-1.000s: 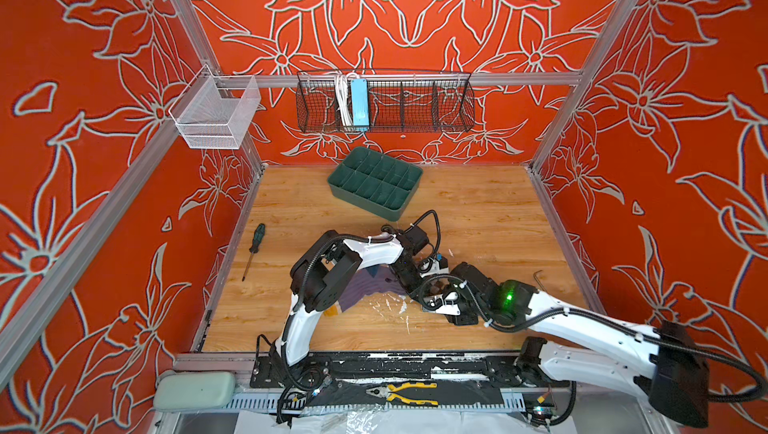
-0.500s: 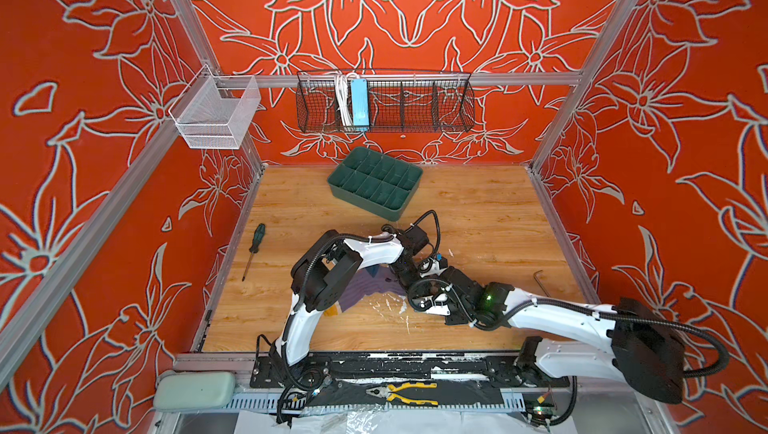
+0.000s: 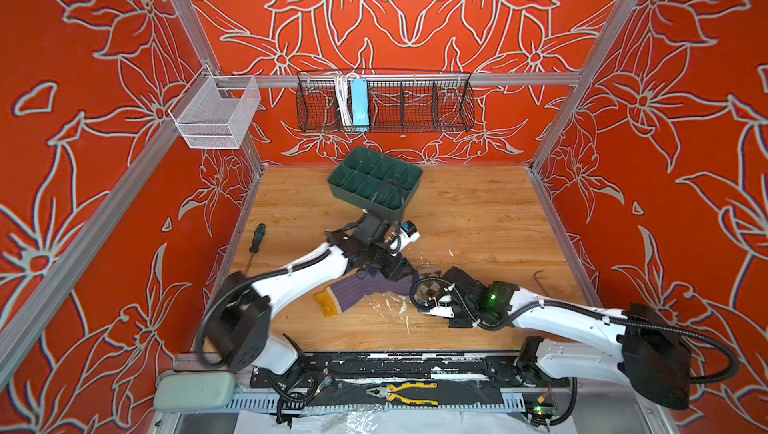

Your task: Roll the socks

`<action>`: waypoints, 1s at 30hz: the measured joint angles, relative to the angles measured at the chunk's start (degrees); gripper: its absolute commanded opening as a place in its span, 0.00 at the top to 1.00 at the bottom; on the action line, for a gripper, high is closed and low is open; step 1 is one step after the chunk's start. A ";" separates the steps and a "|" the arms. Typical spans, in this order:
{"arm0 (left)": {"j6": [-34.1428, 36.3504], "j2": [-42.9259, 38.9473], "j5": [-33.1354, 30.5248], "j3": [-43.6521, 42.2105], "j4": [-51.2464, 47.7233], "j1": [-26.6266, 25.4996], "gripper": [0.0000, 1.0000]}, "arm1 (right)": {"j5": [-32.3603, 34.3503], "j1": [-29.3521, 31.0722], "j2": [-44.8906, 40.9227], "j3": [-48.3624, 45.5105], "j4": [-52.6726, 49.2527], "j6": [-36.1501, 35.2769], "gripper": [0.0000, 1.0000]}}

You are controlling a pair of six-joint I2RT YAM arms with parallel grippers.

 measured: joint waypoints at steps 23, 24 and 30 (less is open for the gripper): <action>43.39 -10.58 -25.44 -19.74 11.72 -30.12 0.33 | -20.72 -14.27 23.32 19.85 -19.93 1.51 1.00; 42.91 -7.98 -25.97 -19.91 13.42 -30.67 0.33 | -20.96 -14.47 23.54 19.96 -20.09 1.42 0.99; 34.91 6.36 -29.64 -18.95 24.68 -31.61 0.35 | -21.44 -14.75 23.74 20.06 -20.24 1.14 0.98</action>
